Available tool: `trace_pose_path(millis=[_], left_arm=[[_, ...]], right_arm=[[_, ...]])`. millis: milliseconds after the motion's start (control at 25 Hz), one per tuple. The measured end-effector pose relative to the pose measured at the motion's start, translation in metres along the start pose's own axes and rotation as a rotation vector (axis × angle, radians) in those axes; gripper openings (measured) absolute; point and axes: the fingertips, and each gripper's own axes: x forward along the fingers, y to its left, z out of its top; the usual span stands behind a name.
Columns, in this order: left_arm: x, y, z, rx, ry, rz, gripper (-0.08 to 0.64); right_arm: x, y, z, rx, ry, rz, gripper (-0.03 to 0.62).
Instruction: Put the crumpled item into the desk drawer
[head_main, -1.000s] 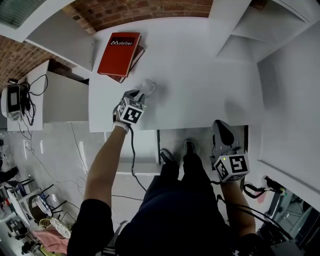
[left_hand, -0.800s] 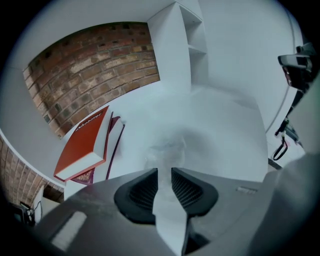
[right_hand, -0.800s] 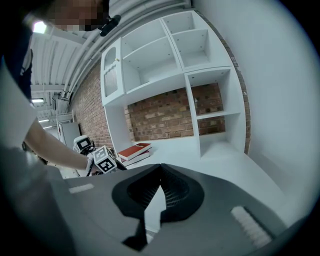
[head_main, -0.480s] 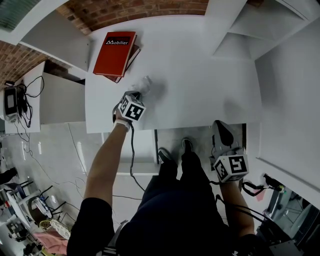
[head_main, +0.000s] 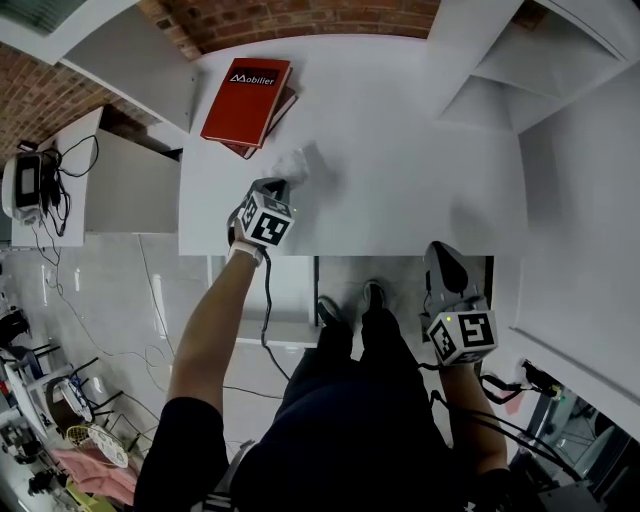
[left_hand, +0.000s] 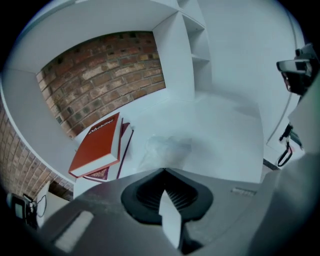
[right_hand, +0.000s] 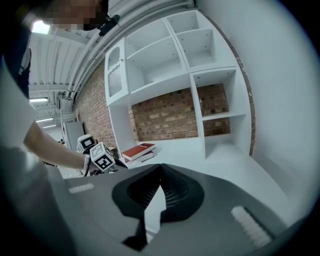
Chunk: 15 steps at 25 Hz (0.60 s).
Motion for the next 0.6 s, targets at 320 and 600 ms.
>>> trace_pose_path(millis=[320,600], left_arm=[[-0.074,-0.002,0.022,-0.095,-0.154,0.051,0.002],[-0.135,-0.013,0.008,-0.17,-0.212,0.119,0.002]], right_arm=[[0.025,0.024,0.01,-0.038,0.001,0.117,0.003],[0.049,0.06,0.021,-0.098,-0.008,0.259,0.002]])
